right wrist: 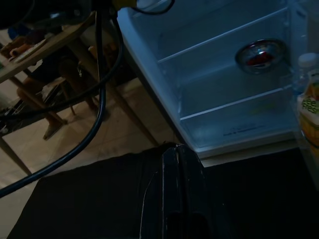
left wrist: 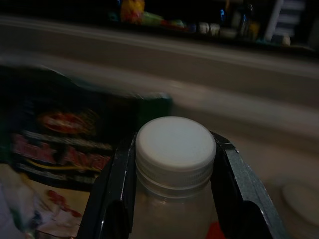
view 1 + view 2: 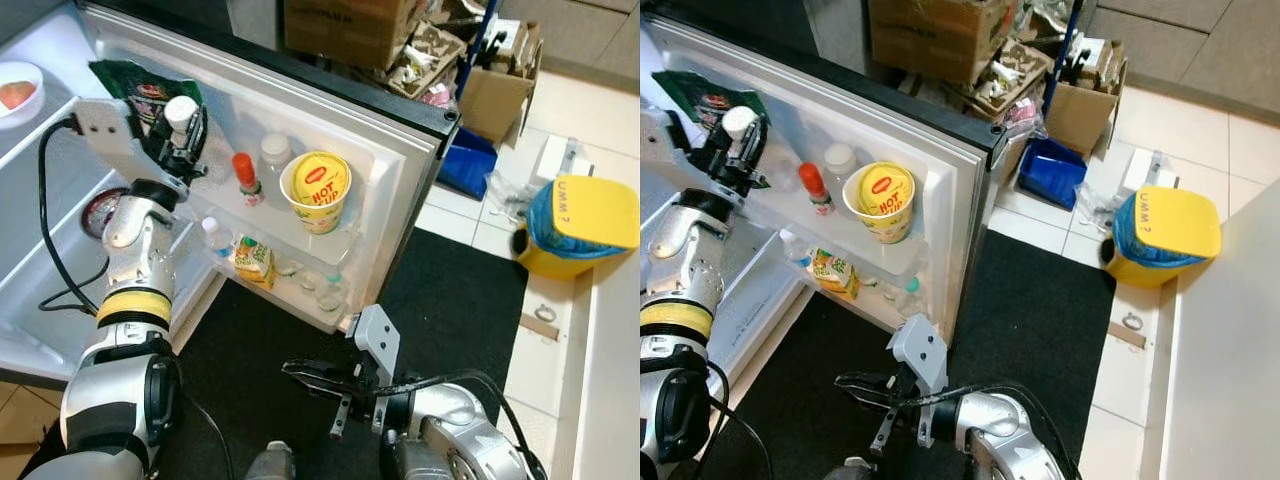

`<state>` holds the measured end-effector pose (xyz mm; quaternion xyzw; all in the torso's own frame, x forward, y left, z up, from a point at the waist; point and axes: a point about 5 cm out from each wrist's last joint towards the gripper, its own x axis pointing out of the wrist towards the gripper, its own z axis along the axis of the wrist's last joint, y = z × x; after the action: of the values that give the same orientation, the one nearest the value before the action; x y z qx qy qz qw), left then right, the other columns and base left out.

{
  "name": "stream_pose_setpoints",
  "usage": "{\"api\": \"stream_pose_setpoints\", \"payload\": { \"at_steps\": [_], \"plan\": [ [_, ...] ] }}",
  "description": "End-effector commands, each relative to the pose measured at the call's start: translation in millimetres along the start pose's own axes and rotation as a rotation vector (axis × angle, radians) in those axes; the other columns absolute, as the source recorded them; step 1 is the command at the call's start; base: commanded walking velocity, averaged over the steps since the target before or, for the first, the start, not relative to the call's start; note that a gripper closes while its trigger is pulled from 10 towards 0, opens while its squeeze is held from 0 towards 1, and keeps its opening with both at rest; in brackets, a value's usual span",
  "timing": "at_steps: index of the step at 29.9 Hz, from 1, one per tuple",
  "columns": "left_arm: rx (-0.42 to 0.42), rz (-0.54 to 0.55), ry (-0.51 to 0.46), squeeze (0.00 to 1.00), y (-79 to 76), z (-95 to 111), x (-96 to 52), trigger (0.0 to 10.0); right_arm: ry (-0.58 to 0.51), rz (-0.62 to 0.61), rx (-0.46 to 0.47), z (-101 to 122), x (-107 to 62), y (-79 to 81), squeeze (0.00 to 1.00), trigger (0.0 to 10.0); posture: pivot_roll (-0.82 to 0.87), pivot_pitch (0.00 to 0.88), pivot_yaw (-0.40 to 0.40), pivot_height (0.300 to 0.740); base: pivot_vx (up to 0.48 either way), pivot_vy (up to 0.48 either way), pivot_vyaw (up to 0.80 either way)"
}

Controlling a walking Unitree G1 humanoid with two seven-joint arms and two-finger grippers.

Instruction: Restocking fridge

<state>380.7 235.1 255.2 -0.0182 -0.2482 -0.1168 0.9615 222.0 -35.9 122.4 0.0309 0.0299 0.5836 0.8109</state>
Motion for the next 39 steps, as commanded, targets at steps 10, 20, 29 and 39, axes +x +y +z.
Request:
{"api": "stream_pose_setpoints", "payload": {
  "at_steps": [10,20,29,39],
  "plan": [
    [0.064,0.036,0.025,0.0,-6.7,-8,1.8,10.0,-0.032,-0.01,0.029,3,-1.7,14.1,0.0,10.0,-0.17,0.417,0.042,0.74,0.0,0.0,0.0],
    [0.079,0.055,0.075,0.0,-8.3,-20,-2.7,10.0,-0.037,-0.021,0.034,6,-5.1,17.6,0.0,10.0,-0.18,0.43,0.043,0.74,0.0,0.0,0.0],
    [0.082,0.054,0.097,1.0,-11.2,-25,-2.6,10.0,-0.039,-0.025,0.028,8,-5.2,17.9,0.0,10.0,-0.19,0.421,0.045,0.74,0.0,0.0,0.0],
    [0.07,0.085,0.045,1.0,-7.2,-15,2.0,10.0,-0.039,-0.021,0.02,9,-4.3,14.8,0.0,10.0,-0.18,0.391,0.041,0.74,0.0,0.0,0.0]
  ]
}}
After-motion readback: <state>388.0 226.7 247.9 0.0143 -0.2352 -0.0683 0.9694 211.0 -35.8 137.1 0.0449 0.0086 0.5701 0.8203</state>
